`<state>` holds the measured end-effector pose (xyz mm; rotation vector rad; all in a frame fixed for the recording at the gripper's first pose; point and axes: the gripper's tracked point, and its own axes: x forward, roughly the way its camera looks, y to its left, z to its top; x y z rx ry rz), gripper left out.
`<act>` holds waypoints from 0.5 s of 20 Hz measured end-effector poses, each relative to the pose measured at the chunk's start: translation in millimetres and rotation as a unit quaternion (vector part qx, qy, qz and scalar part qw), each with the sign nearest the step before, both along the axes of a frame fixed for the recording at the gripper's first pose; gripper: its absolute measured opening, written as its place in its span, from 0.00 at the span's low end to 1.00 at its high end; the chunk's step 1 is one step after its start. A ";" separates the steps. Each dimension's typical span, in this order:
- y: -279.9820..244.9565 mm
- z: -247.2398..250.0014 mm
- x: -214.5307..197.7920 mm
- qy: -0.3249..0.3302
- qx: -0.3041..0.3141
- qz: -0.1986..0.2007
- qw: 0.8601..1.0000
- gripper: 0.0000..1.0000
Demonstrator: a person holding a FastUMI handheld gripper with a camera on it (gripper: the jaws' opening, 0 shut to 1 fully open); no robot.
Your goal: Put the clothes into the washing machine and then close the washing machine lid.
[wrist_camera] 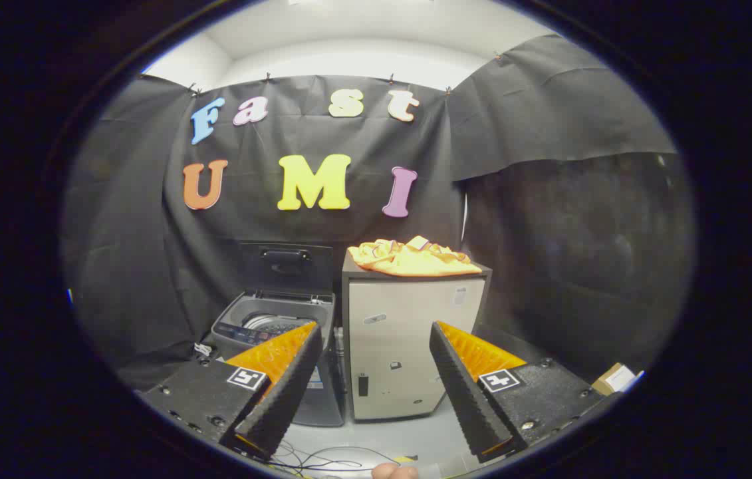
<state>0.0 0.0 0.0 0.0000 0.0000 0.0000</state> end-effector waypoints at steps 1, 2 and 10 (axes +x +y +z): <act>1.8 -1.3 0.1 0.002 0.001 0.002 1.000 1.00; 4.5 -0.9 0.6 0.003 0.003 0.005 1.000 1.00; 7.5 6.4 7.5 -0.003 0.001 0.010 1.000 1.00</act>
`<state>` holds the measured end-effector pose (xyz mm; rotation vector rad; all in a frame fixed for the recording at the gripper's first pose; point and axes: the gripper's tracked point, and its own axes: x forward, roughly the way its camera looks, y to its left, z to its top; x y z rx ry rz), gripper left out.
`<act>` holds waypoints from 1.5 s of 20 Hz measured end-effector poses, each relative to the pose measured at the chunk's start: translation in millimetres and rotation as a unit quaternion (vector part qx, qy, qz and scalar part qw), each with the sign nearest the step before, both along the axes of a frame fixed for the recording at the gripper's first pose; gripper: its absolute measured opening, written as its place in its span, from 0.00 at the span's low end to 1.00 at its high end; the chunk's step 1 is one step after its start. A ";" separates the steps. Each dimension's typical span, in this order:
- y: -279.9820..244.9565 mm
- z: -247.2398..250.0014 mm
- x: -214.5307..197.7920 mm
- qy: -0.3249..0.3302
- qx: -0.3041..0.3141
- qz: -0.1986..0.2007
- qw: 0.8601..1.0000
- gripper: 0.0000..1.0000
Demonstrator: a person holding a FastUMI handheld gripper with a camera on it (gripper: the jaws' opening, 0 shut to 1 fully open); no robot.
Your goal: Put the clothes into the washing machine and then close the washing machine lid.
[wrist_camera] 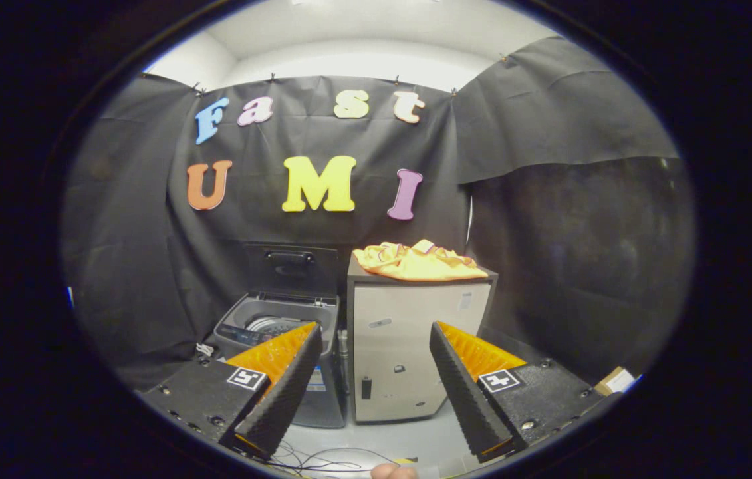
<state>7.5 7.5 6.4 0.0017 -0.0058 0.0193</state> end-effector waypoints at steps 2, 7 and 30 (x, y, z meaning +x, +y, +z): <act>-1.8 2.6 4.0 -0.002 0.003 -0.002 1.000 1.00; -5.0 1.5 12.9 0.003 0.005 -0.005 1.000 1.00; 11.1 78.7 77.4 -0.021 -0.004 0.015 1.000 1.00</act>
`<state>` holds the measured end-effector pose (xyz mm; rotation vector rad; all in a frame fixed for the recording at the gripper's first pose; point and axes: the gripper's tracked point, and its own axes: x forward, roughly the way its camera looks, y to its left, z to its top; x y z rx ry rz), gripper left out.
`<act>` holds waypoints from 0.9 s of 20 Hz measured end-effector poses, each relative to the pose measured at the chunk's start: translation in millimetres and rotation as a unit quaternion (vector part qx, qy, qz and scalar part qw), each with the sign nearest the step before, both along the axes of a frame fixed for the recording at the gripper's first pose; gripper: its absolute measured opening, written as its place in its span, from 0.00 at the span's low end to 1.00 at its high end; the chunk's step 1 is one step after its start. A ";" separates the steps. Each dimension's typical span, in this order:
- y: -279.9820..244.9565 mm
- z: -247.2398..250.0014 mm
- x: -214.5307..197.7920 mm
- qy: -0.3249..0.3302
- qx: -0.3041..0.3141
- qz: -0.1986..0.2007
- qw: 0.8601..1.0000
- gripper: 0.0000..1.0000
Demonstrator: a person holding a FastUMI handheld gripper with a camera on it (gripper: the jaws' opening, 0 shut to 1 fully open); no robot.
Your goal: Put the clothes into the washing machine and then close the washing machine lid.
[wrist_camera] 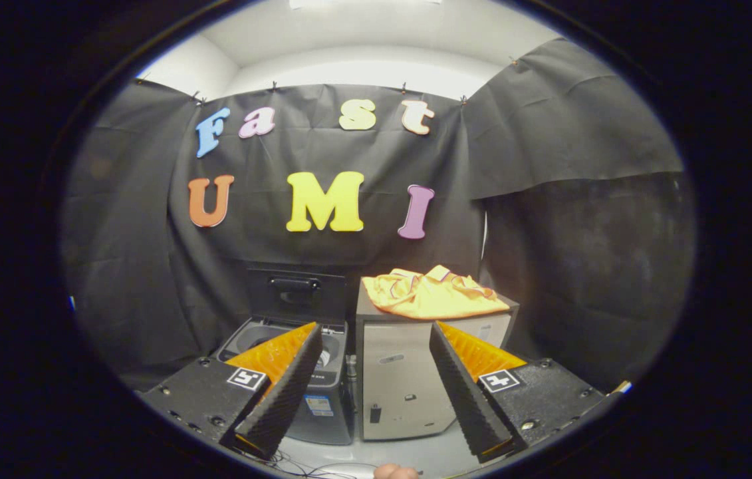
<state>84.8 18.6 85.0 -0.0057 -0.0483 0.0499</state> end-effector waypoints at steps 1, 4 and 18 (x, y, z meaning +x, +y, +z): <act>-3.9 13.7 11.5 -0.004 -0.002 -0.006 1.000 1.00; -13.9 52.9 43.3 -0.004 -0.017 -0.020 1.000 1.00; -74.6 76.7 276.0 0.161 0.026 0.001 0.987 1.00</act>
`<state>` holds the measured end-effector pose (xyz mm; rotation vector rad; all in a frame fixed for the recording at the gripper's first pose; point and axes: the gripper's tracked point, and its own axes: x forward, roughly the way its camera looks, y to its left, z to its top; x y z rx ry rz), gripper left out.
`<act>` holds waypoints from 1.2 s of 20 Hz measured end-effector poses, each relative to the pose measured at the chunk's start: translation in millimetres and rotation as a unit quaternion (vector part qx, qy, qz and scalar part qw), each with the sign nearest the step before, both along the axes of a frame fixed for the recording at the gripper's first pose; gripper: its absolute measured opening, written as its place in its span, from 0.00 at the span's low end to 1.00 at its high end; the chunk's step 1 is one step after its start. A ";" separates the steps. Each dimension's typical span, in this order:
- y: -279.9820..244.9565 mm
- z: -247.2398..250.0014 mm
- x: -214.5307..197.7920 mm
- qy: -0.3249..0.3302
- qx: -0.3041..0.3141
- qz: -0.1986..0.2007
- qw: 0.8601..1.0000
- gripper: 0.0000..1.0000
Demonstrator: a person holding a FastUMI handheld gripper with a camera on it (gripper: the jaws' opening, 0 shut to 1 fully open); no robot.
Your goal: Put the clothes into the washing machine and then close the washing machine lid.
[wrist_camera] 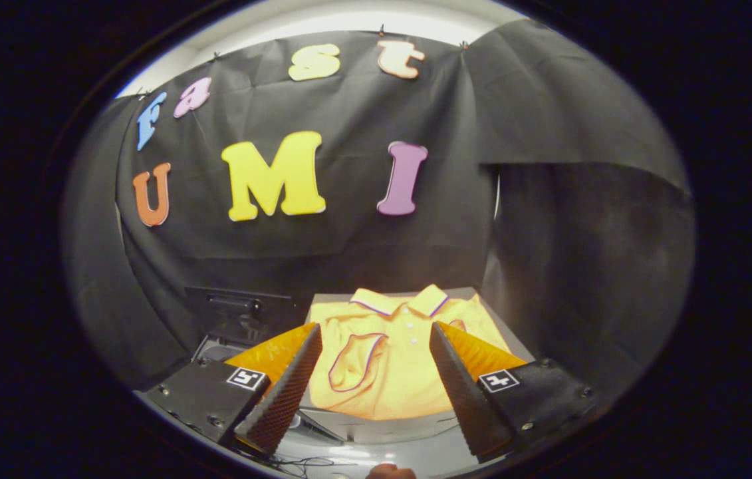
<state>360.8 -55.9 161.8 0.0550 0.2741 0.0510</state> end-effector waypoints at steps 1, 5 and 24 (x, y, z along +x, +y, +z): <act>-4.6 -6.7 16.7 0.016 0.002 0.001 1.000 1.00; -22.5 -31.3 62.9 0.064 -0.014 0.004 0.998 1.00; -19.9 -109.1 121.2 0.196 -0.017 0.048 0.979 1.00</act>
